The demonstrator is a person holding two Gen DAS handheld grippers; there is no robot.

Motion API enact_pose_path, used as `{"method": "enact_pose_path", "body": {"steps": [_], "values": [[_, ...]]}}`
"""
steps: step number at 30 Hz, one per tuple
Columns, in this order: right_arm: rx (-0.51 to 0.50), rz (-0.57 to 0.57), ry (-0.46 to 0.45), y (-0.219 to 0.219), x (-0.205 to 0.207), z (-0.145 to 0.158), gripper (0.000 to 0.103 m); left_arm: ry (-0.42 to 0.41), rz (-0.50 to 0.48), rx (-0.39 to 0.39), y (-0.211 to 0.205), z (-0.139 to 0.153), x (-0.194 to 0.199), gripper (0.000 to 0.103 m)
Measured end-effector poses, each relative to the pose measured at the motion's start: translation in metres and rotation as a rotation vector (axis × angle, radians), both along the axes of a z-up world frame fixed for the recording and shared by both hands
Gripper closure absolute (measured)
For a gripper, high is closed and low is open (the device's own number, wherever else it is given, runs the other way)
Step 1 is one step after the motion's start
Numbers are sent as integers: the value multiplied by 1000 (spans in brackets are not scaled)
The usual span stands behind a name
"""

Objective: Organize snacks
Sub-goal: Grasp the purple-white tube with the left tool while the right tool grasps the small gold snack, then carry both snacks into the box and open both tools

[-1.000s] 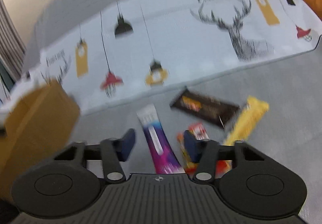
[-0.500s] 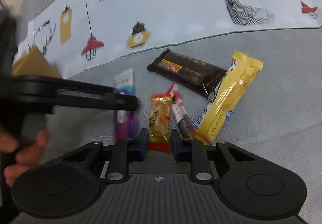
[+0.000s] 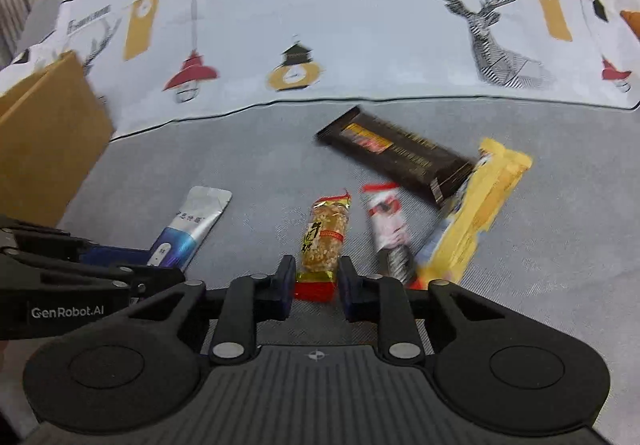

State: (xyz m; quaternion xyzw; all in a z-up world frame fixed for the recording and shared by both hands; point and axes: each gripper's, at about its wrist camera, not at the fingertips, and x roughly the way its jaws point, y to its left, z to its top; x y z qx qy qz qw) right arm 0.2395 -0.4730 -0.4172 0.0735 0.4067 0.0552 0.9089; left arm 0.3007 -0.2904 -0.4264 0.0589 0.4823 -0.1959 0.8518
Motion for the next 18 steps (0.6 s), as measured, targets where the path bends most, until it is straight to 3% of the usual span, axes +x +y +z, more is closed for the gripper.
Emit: {"method": "enact_pose_path", "body": {"steps": [8, 11, 18], "values": [[34, 41, -51, 12, -28, 7, 90, -42, -18, 48, 11, 4, -9, 76], [23, 36, -56, 9, -34, 9, 90, -46, -14, 21, 12, 13, -11, 76], [36, 76, -139, 13, -45, 34, 92, -101, -55, 47, 5, 40, -23, 76]]}}
